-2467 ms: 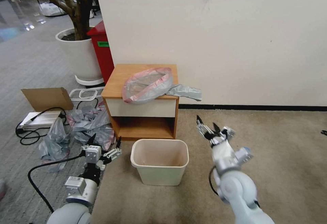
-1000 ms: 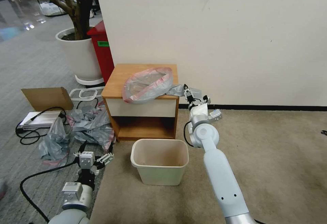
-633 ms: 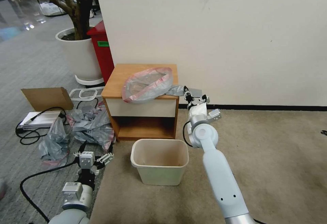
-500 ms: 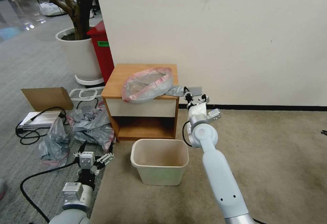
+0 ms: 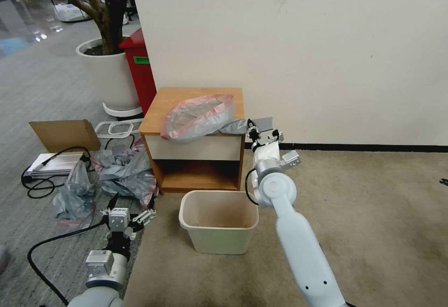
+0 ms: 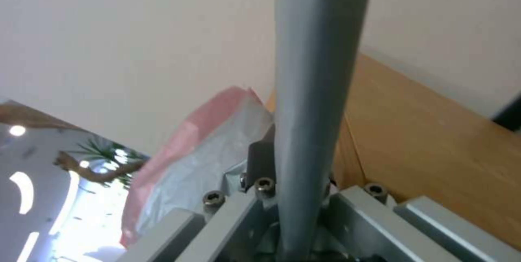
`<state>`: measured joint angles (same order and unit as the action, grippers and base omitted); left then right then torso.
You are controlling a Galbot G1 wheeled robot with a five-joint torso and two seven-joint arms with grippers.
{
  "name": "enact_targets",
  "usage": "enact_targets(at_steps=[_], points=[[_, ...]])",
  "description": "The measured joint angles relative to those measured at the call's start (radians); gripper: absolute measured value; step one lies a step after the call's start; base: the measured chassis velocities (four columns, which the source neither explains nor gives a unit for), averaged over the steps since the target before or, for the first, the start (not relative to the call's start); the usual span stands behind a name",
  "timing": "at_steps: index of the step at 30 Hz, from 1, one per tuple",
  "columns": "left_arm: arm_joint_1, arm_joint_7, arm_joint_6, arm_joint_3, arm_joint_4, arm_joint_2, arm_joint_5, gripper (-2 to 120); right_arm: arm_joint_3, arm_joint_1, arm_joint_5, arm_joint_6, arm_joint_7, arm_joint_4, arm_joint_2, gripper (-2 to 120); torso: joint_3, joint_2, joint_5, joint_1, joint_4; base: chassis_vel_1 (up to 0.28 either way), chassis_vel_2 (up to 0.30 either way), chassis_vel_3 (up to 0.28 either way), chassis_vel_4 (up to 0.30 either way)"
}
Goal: Pick up the garbage bag from the table and place it over the trash can.
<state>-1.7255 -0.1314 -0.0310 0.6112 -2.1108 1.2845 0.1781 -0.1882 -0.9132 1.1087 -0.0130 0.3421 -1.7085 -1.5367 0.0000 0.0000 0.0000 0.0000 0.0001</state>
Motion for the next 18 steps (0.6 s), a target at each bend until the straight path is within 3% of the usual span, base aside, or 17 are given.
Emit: enact_targets(at_steps=[7, 18], points=[[0.006, -0.016, -0.009, 0.007, 0.001, 0.005, 0.005, 100, 0.082, -0.064, -0.033, 0.040, 0.139, -0.107, 0.053, 0, 0.000, 0.000, 0.0000, 0.000, -0.0001, 0.000, 0.000, 0.000, 0.000], [0.022, -0.055, -0.009, 0.073, -0.029, 0.002, 0.072, 100, 0.170, -0.177, -0.079, 0.072, 0.187, -0.204, 0.111, 0, 0.000, 0.000, 0.0000, 0.000, 0.0000, 0.000, 0.000, 0.000, 0.000]])
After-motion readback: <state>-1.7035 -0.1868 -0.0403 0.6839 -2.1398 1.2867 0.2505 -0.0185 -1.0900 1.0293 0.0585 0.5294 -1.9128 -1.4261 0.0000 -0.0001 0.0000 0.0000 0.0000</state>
